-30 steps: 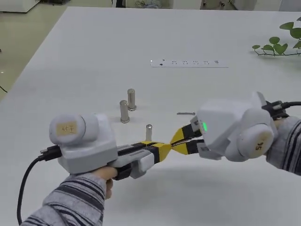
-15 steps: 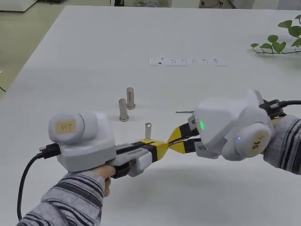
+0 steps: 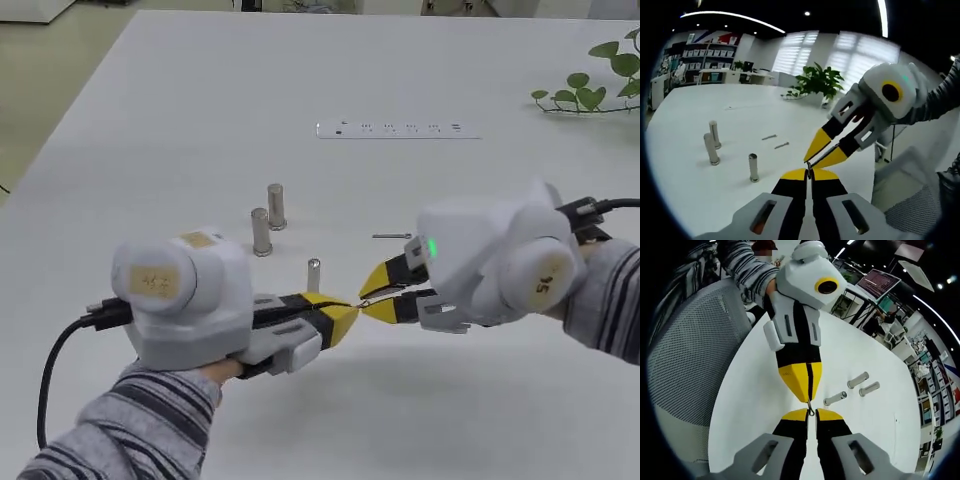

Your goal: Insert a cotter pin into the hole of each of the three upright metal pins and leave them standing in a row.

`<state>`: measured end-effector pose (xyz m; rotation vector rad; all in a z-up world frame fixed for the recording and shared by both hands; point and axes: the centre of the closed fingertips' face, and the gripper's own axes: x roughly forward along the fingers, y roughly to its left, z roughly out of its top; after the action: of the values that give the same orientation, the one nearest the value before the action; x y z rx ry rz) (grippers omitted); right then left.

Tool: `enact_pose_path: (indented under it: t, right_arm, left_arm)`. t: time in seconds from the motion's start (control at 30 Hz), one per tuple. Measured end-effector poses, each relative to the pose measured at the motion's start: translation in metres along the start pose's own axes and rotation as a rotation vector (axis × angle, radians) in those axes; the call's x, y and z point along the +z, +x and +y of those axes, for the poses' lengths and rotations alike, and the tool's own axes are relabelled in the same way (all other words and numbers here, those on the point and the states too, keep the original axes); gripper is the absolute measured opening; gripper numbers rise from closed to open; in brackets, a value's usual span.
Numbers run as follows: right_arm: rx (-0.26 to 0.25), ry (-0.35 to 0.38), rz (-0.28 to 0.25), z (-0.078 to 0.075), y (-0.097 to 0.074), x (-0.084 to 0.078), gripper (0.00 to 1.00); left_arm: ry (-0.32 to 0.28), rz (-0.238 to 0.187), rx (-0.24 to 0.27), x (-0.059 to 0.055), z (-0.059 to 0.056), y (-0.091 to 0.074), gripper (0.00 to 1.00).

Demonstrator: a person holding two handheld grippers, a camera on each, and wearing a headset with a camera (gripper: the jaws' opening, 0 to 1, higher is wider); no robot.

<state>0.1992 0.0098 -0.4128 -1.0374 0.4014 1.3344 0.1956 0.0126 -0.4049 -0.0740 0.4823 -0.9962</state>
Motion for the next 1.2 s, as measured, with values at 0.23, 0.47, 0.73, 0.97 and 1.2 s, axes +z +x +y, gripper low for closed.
enact_pose_path:
  t: [0.23,0.47,0.73,0.97,1.2]
  right_arm:
    - [0.03,0.03,-0.001,0.005,0.001,-0.001,0.0]
    - [0.064,0.039,0.003,0.012,0.001,-0.001,0.0]
    - [0.065,0.021,0.025,0.013,0.001,-0.002,0.0]
    - [0.053,0.032,0.048,0.012,0.003,-0.007,0.0]
    - [-0.01,0.113,0.082,-0.002,0.007,-0.018,0.0]
  left_arm:
    - [0.189,0.019,-0.038,0.002,-0.008,-0.002,0.0]
    - [0.293,0.042,-0.065,0.001,-0.011,-0.002,0.0]
    - [0.322,0.069,-0.04,-0.003,-0.009,-0.001,0.0]
    - [0.311,0.066,0.035,-0.002,0.005,-0.001,0.11]
    - [0.27,0.007,0.126,0.003,0.023,-0.005,0.19]
